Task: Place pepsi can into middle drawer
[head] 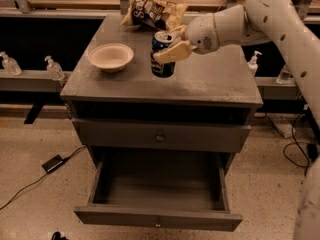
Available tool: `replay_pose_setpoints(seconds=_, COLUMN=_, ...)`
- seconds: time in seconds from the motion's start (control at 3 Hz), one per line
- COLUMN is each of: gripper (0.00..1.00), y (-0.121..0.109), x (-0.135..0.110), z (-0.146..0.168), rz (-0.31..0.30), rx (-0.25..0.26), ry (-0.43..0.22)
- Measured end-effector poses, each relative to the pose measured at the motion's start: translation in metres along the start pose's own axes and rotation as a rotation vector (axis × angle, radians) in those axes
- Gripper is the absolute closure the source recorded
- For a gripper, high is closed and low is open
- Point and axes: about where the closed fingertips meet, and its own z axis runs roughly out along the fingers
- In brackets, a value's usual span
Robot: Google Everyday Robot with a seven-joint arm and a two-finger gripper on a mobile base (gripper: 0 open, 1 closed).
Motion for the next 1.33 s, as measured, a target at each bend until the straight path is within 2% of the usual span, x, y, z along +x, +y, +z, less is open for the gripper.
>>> replay_pose_setpoints(seconds=0.33, gripper=1.00, y=0.038, x=-0.047, z=-0.033, rz=-0.088, rx=0.069, ry=-0.129)
replay_pose_setpoints(seconds=0.67, gripper=1.00, y=0.087, x=-0.089, z=-0.049, rz=-0.129, rx=0.146, ry=-0.244)
replay_pose_setpoints(seconds=1.0, gripper=1.00, y=0.119, x=-0.074, z=-0.048, rz=-0.087, rx=0.130, ry=-0.254)
replay_pose_setpoints(seconds=1.33, gripper=1.00, y=0.117, x=-0.046, z=-0.036, rz=-0.019, rx=0.098, ry=-0.228)
